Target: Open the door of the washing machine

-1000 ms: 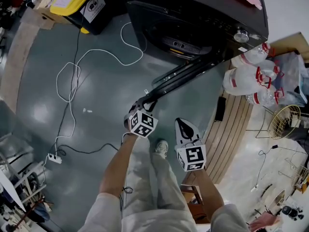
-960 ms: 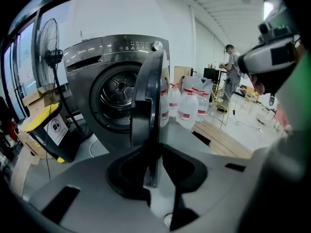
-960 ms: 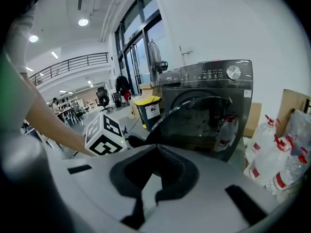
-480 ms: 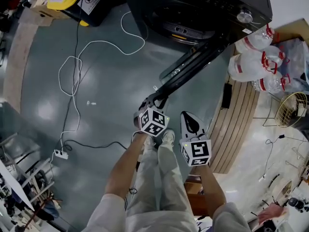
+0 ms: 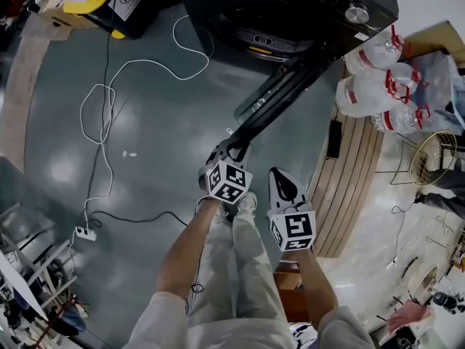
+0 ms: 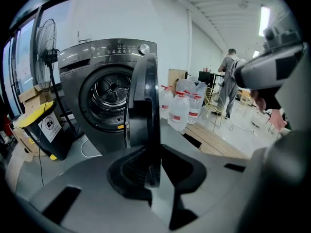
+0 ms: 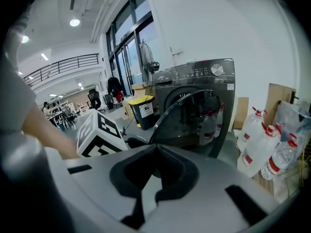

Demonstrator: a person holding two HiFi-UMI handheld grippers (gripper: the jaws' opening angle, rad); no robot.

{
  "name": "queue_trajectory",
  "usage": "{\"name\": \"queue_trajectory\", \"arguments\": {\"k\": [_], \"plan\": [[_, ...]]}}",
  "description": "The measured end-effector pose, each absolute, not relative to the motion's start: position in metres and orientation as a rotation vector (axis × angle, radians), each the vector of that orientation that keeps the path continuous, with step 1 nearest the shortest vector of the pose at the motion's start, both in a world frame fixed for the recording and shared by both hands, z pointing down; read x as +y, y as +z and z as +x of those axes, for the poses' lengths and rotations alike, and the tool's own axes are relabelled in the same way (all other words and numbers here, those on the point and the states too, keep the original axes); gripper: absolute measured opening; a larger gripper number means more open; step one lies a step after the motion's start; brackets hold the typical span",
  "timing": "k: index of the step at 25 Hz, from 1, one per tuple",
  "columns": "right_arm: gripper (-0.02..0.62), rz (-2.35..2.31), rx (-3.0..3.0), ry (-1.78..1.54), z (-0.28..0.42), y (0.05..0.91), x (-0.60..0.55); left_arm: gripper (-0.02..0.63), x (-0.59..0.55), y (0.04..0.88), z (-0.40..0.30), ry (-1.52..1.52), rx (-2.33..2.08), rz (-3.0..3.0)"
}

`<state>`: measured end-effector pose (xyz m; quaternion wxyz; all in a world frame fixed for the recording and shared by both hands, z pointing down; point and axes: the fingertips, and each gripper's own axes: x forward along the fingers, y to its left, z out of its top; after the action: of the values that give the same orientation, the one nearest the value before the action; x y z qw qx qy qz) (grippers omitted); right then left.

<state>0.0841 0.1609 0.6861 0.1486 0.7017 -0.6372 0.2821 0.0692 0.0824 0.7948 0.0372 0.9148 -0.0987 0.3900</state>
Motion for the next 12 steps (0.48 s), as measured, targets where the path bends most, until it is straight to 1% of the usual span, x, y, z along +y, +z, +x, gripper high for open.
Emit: {"name": "queue_trajectory", "arguments": {"k": [12], "plan": [[-0.002, 2.019, -1.844, 0.799, 0.090, 0.678, 0.174, 0.074, 0.090, 0.795, 0.070, 1.229, -0.300, 2.782]]}}
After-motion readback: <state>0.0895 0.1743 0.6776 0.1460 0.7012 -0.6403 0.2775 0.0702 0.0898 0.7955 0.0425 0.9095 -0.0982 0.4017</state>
